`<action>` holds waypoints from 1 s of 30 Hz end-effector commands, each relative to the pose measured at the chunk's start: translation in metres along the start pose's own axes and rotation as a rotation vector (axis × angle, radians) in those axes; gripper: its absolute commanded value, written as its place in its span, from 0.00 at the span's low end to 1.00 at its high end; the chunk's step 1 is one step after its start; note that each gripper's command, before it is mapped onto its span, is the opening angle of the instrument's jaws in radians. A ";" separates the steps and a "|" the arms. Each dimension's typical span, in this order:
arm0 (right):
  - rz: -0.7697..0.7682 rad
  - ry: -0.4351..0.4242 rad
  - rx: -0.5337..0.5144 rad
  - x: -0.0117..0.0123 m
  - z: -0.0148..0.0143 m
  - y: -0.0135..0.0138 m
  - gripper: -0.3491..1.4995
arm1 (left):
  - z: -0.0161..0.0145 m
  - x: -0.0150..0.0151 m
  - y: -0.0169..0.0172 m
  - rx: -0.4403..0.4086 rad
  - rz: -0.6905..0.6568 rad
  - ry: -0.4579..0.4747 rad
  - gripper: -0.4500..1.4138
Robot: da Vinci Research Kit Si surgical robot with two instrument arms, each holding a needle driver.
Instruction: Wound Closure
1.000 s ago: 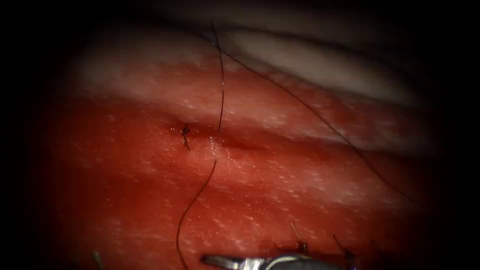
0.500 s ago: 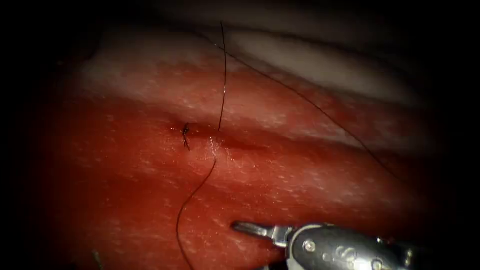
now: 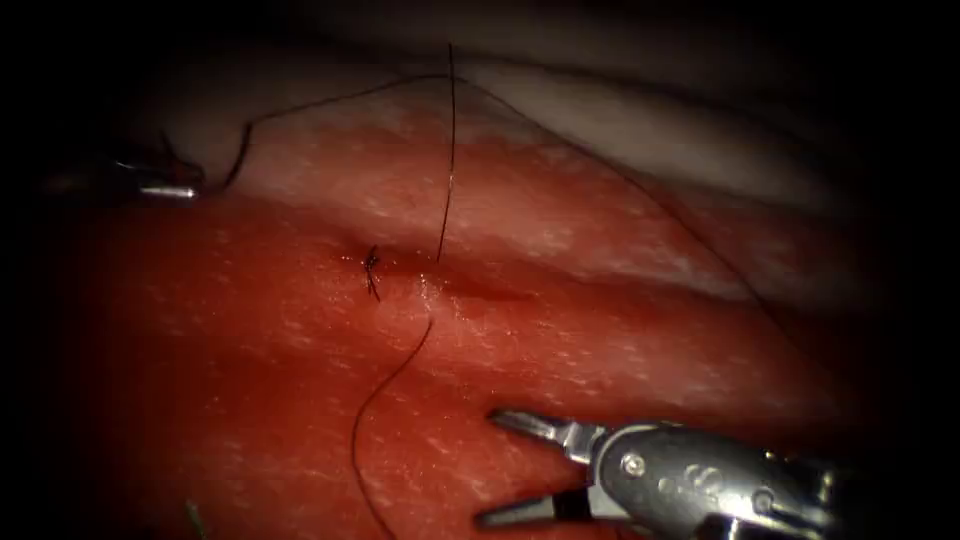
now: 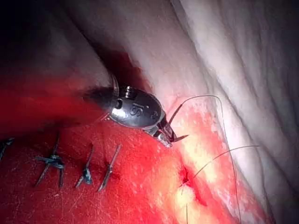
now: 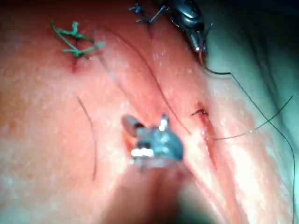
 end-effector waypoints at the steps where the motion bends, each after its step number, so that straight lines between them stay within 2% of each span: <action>1: -0.001 0.004 -0.005 0.0001 0.0010 0.0003 0.86 | 0.0007 -0.0008 -0.0005 0.036 -0.054 0.004 0.36; 2: -0.001 0.004 -0.005 0.0001 0.0010 0.0003 0.86 | 0.0007 -0.0008 -0.0005 0.036 -0.054 0.004 0.36; 3: 0.001 0.006 -0.010 0.0001 0.0010 0.0004 0.86 | 0.0007 -0.0007 -0.0011 0.116 -0.111 0.007 0.53; 5: 0.003 0.004 -0.017 0.0001 0.0010 0.0004 0.86 | 0.0007 -0.0004 -0.0013 0.181 -0.133 -0.003 0.63; 6: -0.003 0.003 -0.019 0.0001 0.0010 0.0004 0.86 | 0.0006 0.0000 -0.0011 0.183 -0.144 -0.024 0.66; 12: -0.003 0.003 -0.020 0.0000 0.0009 0.0005 0.86 | 0.0002 0.0021 0.0002 0.188 -0.146 -0.093 0.66; 13: -0.003 0.003 -0.022 -0.0002 0.0010 0.0007 0.86 | -0.0006 0.0039 0.0010 0.182 -0.094 -0.119 0.66; 16: -0.005 0.003 -0.025 -0.0005 0.0011 0.0007 0.86 | -0.0020 0.0063 0.0019 0.201 -0.052 -0.176 0.66; 19: -0.006 0.006 -0.029 -0.0008 0.0013 0.0010 0.86 | -0.0022 0.0094 0.0045 0.228 -0.039 -0.213 0.66; 20: -0.006 0.006 -0.029 -0.0008 0.0013 0.0010 0.86 | -0.0022 0.0094 0.0045 0.228 -0.039 -0.213 0.66; 22: -0.006 0.006 -0.031 -0.0009 0.0013 0.0012 0.86 | -0.0011 0.0106 0.0064 0.198 -0.022 -0.220 0.66; 24: -0.005 0.004 -0.036 -0.0010 0.0014 0.0018 0.86 | 0.0024 0.0128 0.0109 0.136 0.053 -0.242 0.65; 27: -0.002 0.002 -0.044 -0.0011 0.0017 0.0025 0.86 | 0.0065 0.0149 0.0157 0.087 0.102 -0.229 0.64; 30: -0.001 0.001 -0.051 -0.0012 0.0019 0.0030 0.86 | 0.0092 0.0163 0.0191 0.068 0.136 -0.253 0.64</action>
